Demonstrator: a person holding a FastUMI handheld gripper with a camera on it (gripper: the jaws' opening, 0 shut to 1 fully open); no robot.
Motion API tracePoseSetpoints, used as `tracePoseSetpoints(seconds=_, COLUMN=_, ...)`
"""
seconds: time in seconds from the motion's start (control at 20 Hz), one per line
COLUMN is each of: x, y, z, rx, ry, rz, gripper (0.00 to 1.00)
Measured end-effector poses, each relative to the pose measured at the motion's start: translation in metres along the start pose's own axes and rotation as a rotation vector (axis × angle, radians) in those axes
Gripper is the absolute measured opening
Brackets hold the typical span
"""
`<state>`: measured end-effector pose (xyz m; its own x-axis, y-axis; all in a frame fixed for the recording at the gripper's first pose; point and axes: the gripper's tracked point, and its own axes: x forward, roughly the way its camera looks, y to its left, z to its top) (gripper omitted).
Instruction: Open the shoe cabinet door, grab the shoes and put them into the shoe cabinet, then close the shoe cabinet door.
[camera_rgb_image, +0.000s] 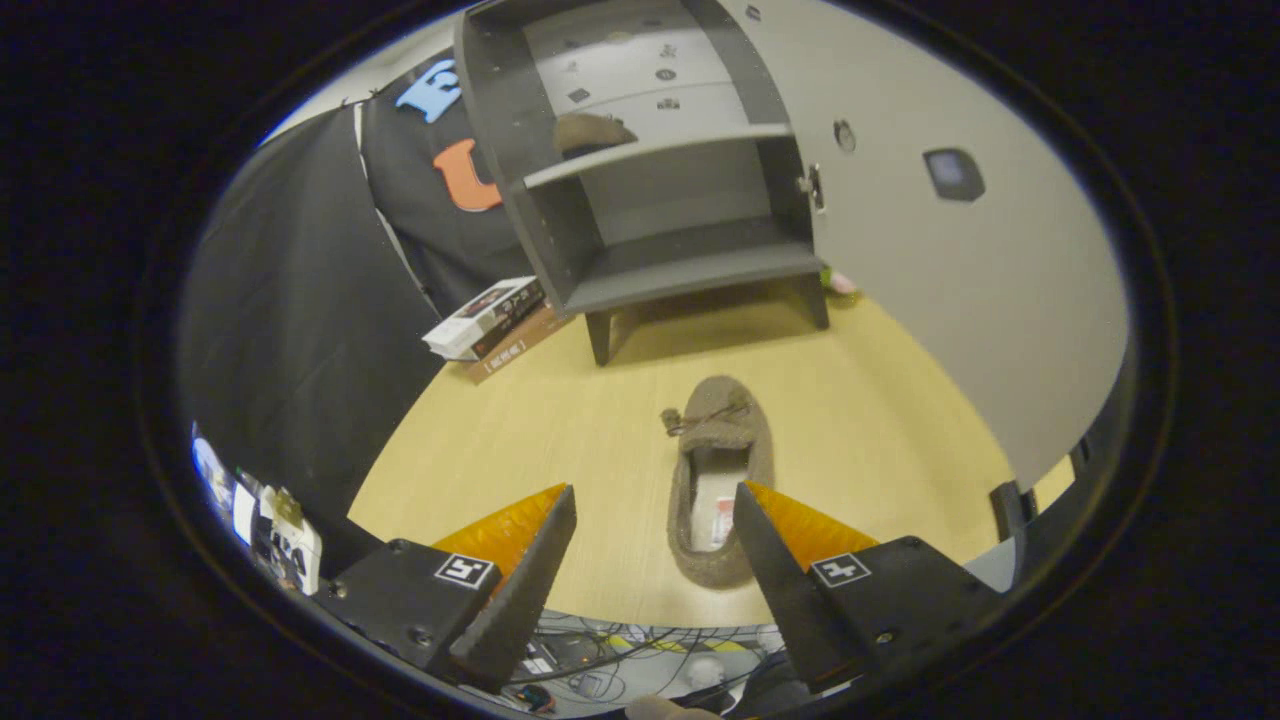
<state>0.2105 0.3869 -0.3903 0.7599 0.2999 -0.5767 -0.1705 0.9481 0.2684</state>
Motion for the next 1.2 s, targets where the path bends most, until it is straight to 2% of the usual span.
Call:
tracePoseSetpoints(seconds=0.2, x=0.051, y=-0.001, z=-0.008, rx=0.053, ry=0.07, rz=0.001, gripper=1.0)
tracePoseSetpoints(seconds=0.65, x=0.133, y=-0.005, z=0.018, rx=0.091, ry=0.127, rz=0.002, gripper=0.99)
tracePoseSetpoints(seconds=0.95, x=0.138, y=-0.044, z=0.015, rx=0.06, ry=0.206, rz=-0.089, gripper=0.53)
tracePoseSetpoints(seconds=1.2, x=0.131, y=-0.03, z=0.027, rx=0.066, ry=0.246, rz=-0.03, gripper=0.14)
